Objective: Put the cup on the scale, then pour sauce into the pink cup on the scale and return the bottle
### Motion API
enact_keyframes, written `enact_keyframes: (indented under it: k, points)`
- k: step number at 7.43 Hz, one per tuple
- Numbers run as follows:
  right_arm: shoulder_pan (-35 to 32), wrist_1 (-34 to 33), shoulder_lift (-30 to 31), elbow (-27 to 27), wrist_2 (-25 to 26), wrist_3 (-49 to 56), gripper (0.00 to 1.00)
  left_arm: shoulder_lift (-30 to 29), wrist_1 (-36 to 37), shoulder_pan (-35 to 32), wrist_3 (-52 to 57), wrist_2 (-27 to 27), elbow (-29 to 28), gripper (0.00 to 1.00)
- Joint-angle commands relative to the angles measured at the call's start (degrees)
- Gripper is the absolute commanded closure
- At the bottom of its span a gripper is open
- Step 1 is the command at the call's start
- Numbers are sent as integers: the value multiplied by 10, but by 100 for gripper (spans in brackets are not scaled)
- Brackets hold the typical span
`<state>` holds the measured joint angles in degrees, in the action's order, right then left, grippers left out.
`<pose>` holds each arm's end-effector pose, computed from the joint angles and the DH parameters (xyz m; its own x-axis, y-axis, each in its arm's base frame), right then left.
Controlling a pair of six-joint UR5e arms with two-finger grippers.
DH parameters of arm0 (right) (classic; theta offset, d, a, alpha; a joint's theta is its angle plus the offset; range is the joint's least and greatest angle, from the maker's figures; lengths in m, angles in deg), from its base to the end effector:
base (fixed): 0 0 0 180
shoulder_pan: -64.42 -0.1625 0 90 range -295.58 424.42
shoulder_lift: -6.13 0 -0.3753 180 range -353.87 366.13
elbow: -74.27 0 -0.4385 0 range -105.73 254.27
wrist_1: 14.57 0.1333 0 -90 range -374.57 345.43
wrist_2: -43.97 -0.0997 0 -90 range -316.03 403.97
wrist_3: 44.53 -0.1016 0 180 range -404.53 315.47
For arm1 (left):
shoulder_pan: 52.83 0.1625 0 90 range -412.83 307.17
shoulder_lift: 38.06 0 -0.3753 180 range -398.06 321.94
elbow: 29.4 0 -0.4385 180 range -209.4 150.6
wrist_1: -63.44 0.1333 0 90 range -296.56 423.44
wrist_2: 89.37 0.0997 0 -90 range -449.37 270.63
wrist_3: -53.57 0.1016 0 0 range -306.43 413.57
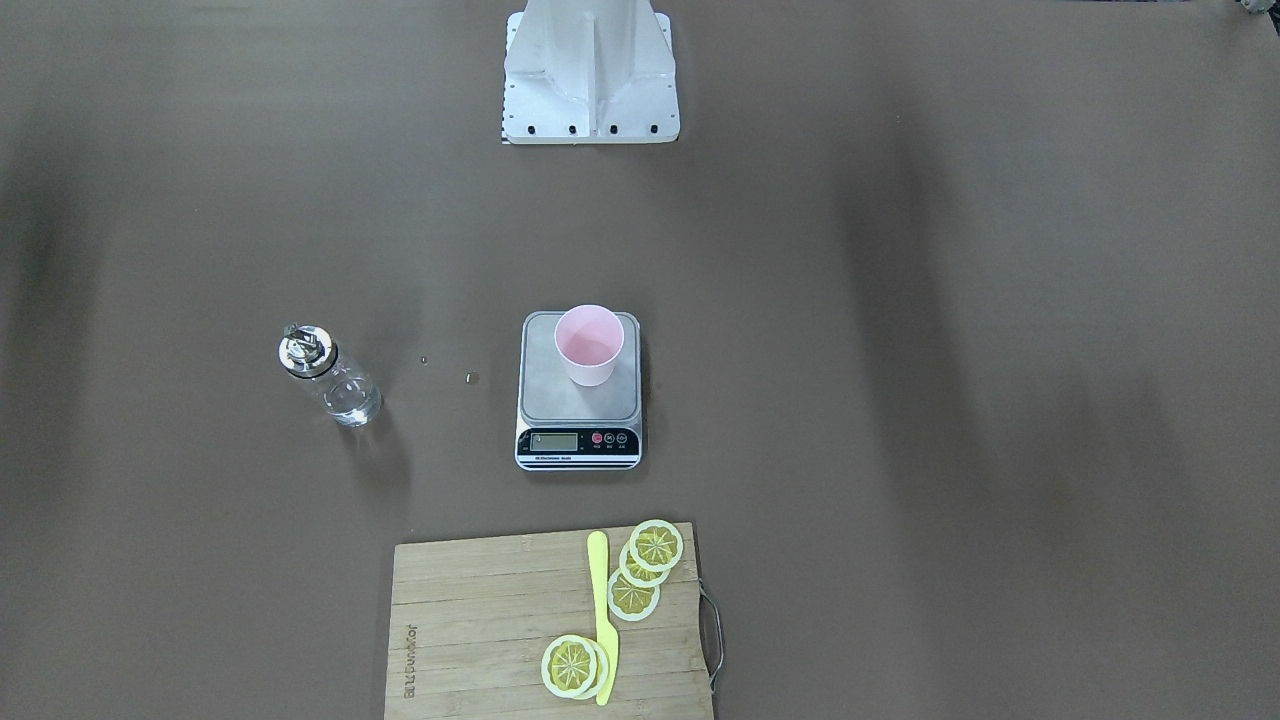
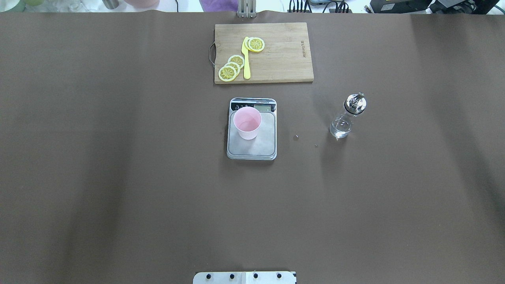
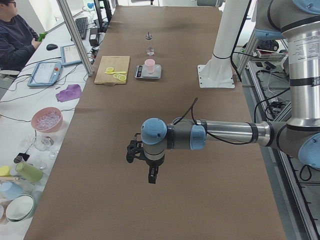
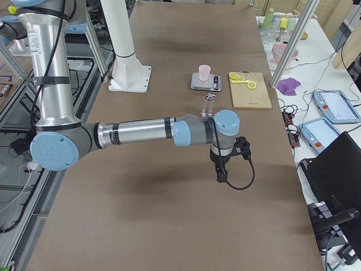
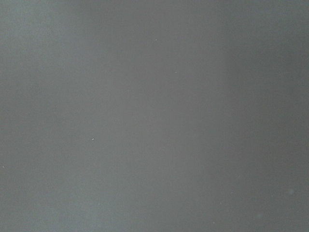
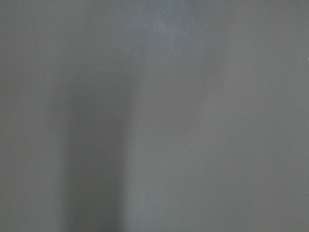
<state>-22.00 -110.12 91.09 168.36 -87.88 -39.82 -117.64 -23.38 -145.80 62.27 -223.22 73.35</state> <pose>0.0298 -0.5731 0.5361 0.7332 -0.1696 0.6585 0.1229 0.9855 0.1169 -0.0871 -0.4650 0.5885 0.7192 0.1040 -0.6870 -0.0576 0.9943 0.0901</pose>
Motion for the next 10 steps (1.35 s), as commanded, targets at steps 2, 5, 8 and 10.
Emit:
enact_keyframes:
  k: [2,5,8,10]
  points:
    - [-1,-176,3,29,3,14,0,3,2,0,0,0,-1,2]
    - [-2,-172,33,66,30,10,0,0,12,-1,0,-1,11,2]
    - [-2,-172,32,74,41,10,0,-5,55,-1,1,-1,38,2]
    - [-2,-171,32,75,41,13,0,-7,46,0,3,0,44,2]
